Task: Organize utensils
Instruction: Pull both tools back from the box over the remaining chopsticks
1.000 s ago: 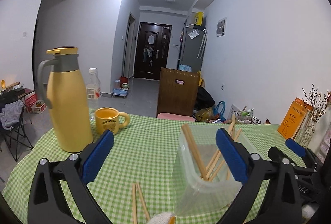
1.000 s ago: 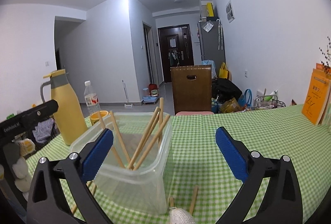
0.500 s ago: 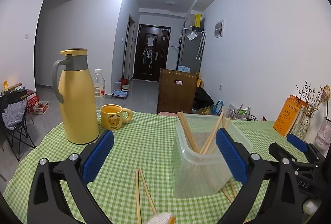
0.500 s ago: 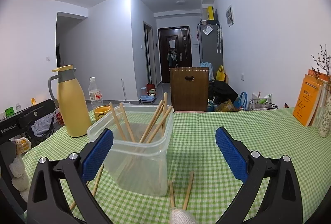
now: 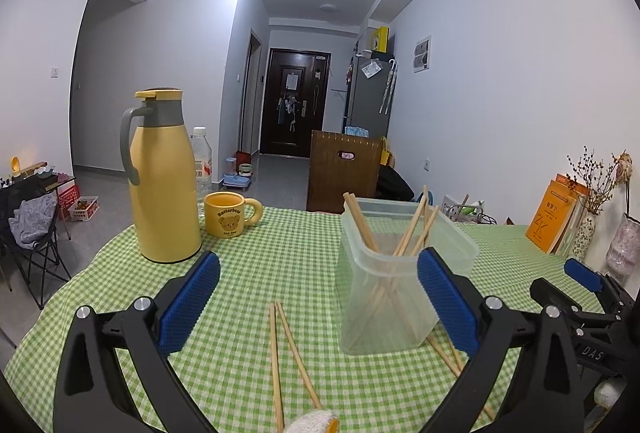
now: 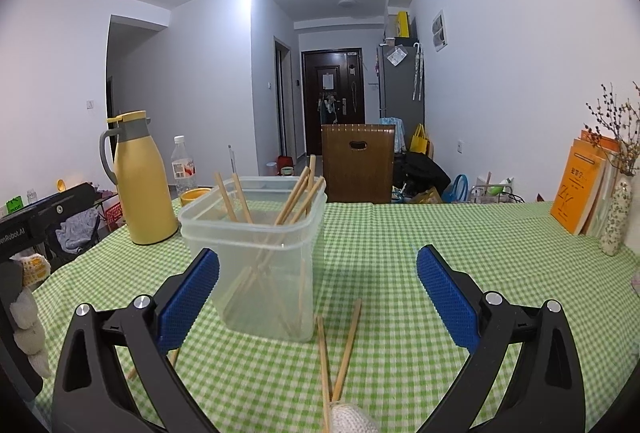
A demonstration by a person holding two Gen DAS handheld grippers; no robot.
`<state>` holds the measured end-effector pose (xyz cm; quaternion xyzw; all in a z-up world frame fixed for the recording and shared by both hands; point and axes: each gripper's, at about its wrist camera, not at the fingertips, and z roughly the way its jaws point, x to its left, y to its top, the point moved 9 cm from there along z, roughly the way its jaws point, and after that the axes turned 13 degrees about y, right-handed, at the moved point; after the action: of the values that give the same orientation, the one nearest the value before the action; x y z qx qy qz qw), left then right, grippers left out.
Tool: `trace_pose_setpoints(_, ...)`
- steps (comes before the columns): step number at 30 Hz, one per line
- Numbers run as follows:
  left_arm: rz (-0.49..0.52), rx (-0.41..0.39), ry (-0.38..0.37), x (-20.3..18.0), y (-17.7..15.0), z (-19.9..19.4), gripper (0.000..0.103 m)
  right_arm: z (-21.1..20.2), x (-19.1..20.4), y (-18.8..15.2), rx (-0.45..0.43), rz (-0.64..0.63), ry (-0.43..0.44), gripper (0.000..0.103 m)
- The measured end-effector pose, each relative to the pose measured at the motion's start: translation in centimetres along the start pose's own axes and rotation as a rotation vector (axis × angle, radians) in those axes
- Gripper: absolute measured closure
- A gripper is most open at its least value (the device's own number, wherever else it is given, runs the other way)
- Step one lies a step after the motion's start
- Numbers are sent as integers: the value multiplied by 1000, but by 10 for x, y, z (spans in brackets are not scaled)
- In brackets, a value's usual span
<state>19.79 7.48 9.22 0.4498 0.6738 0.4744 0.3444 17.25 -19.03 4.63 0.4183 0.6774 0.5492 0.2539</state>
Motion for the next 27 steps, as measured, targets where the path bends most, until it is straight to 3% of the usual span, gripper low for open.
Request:
trace_pose_setpoints(12,15,6,8,14,-46,-7,7,-16,-8,-52,25,17,-78,8)
trace_pose_setpoints(18,-5,68,0,26,-84,-2,7,-24,-9,-80,47,9,-113,8)
trace_pose_setpoints(24,-10,134,67,43,-112,19,7,-23,-9,-96,54,9,-137,8)
trace_pose_setpoints(27,-7,129,103,50,-118,25,7,-27,-7,-96,34,-5,-148,8)
